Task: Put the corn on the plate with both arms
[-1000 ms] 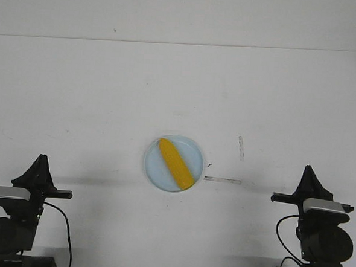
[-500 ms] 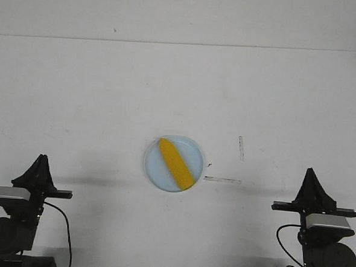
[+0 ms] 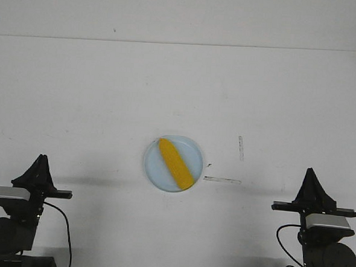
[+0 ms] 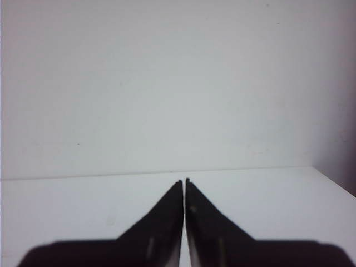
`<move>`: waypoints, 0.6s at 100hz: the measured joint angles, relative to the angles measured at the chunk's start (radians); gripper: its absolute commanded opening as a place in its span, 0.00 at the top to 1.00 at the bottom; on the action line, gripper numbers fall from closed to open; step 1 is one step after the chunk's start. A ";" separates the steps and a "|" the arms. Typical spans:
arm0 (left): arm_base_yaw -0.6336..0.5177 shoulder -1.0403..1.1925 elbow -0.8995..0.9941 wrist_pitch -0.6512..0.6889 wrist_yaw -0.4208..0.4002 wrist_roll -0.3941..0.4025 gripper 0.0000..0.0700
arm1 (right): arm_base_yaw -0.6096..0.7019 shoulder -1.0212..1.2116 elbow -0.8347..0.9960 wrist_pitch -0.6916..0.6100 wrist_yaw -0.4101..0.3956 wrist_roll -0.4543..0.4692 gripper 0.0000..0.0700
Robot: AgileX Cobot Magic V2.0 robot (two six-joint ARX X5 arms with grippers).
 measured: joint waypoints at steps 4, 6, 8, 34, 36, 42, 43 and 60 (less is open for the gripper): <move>0.000 0.000 0.000 0.000 0.000 0.000 1.00 | 0.000 0.000 0.000 0.000 0.000 0.000 0.99; 0.000 -0.001 0.000 -0.001 0.000 0.000 1.00 | 0.000 0.000 0.000 0.000 0.000 0.000 0.99; 0.000 -0.006 0.000 -0.003 0.000 0.000 1.00 | 0.000 0.000 0.000 0.000 0.000 0.000 0.99; 0.000 -0.054 -0.011 -0.010 -0.001 0.000 1.00 | 0.000 0.000 0.000 0.000 0.000 0.000 0.99; 0.000 -0.060 -0.019 -0.009 -0.001 0.000 1.00 | 0.000 0.000 0.000 0.000 0.000 0.000 0.99; 0.000 -0.075 -0.048 -0.007 -0.001 0.000 1.00 | 0.000 0.000 0.000 0.000 0.000 0.000 0.99; 0.000 -0.076 -0.053 -0.006 -0.001 -0.001 1.00 | 0.000 0.000 0.000 0.000 0.000 0.000 0.99; -0.005 -0.084 -0.158 0.035 -0.001 -0.042 1.00 | 0.000 0.000 0.000 0.000 0.000 0.000 0.99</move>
